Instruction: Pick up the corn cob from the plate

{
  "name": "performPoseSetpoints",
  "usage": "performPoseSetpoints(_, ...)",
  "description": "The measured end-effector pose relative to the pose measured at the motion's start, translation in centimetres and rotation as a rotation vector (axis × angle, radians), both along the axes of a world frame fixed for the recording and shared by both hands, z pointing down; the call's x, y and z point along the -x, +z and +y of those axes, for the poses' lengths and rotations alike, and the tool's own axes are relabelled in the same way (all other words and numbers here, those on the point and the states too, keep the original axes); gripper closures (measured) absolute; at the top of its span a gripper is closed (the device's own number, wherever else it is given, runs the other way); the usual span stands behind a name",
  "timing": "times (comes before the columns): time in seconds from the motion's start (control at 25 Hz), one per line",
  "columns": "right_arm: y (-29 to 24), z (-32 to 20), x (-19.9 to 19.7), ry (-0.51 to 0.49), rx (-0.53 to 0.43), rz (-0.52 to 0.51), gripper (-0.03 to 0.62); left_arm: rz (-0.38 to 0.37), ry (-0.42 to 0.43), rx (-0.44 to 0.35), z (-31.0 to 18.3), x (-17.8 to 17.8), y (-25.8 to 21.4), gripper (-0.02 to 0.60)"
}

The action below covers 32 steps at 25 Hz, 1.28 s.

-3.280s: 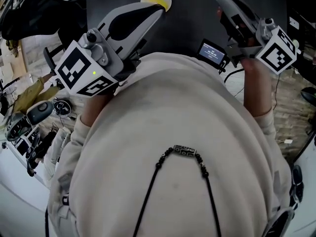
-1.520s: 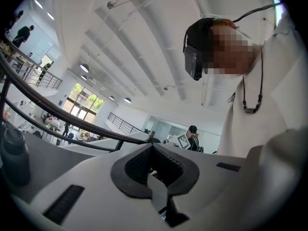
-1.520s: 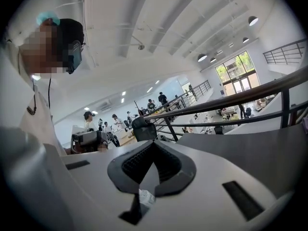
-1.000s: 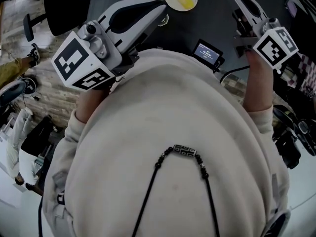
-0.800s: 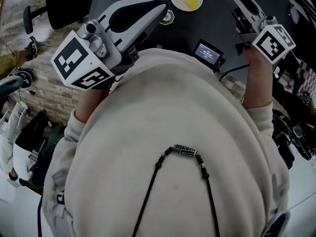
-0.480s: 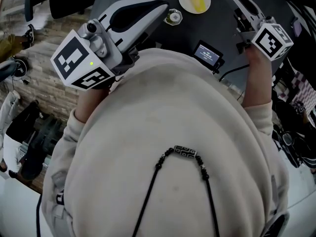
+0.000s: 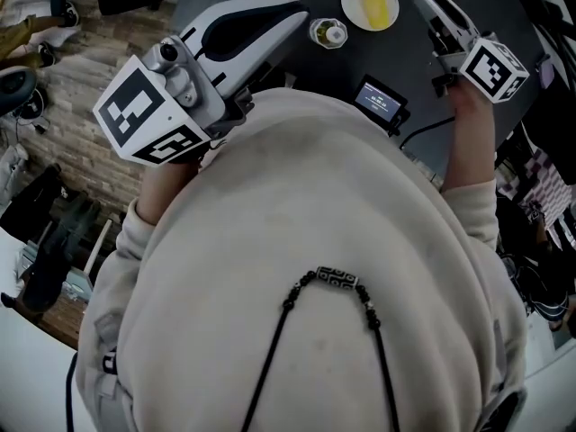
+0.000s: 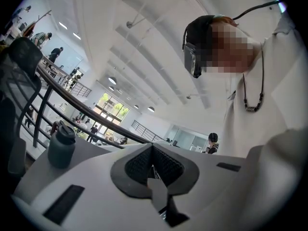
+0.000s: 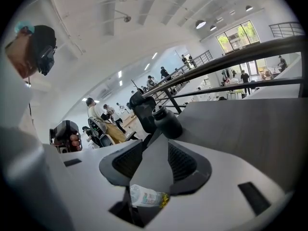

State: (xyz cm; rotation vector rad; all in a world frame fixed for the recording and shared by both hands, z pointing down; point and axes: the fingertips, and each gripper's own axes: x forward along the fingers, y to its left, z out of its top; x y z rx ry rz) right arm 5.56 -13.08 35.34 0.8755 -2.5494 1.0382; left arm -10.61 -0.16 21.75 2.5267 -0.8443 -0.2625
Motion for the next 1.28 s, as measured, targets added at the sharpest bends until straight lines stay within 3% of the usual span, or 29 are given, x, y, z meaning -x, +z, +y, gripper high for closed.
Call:
performPoseSetpoints(0.52, 6.2, -0.7, -0.2, -0.005, 0.128, 0.036, 0.399, -0.027, -0.048, 0.047, 0.6, 1.3, 2.4, 0.581)
performPoseSetpoints(1.04, 11.8, -0.5, -0.1, -0.053, 0.207, 0.149, 0.353, 0.004, -0.087, 0.095, 1.0, 2.2, 4.4, 0.581)
performPoseSetpoints(1.28, 16.2, -0.2, -1.6, -0.054, 0.266, 0.257, 0.335, 0.014, -0.100, 0.111, 1.2, 2.7, 5.2, 0.581)
